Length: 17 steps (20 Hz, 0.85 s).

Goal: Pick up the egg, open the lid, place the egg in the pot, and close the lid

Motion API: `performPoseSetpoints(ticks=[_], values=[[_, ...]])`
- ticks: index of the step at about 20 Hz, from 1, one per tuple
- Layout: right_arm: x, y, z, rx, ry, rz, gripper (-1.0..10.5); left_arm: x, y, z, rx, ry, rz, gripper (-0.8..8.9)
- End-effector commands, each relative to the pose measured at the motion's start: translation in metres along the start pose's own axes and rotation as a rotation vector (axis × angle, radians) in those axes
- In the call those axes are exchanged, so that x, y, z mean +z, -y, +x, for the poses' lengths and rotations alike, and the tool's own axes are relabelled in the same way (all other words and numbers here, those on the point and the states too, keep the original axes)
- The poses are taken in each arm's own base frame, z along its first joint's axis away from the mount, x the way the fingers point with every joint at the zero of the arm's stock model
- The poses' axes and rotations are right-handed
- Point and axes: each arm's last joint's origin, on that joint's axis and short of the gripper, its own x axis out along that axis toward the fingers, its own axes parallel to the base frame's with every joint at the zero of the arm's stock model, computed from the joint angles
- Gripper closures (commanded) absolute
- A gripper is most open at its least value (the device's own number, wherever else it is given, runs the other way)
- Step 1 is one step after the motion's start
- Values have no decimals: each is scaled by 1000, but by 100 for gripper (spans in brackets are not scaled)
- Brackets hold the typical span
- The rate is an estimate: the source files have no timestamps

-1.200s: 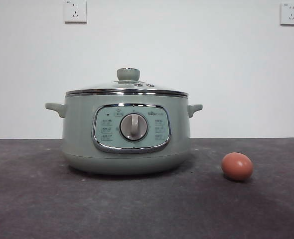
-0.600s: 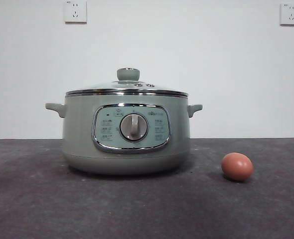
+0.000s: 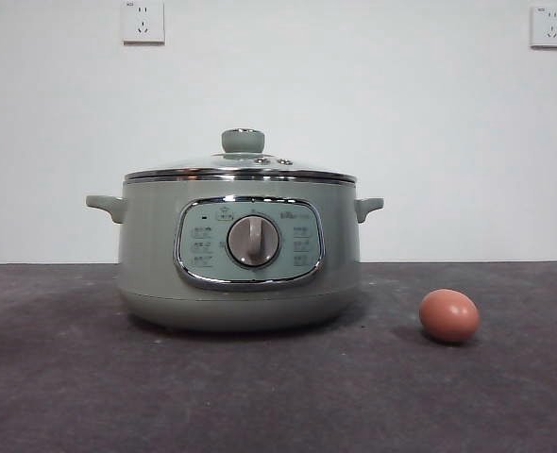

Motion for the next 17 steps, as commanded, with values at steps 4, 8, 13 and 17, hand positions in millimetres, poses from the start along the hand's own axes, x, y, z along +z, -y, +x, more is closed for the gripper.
performPoseSetpoints(ticks=[4,8,13,17], values=[[2,0,0,5,0,-20,945,0,-1,6,-62,-41,1,814],[2,0,1,5,-1,-17,714,2,-4,16,-135,-83,-26,598],[0,0,1,5,-15,-5,348,3,-8,27,-165,-122,-51,203],[0,0,1,5,-16,-3,348,8,-11,36,-197,-119,-53,217]])
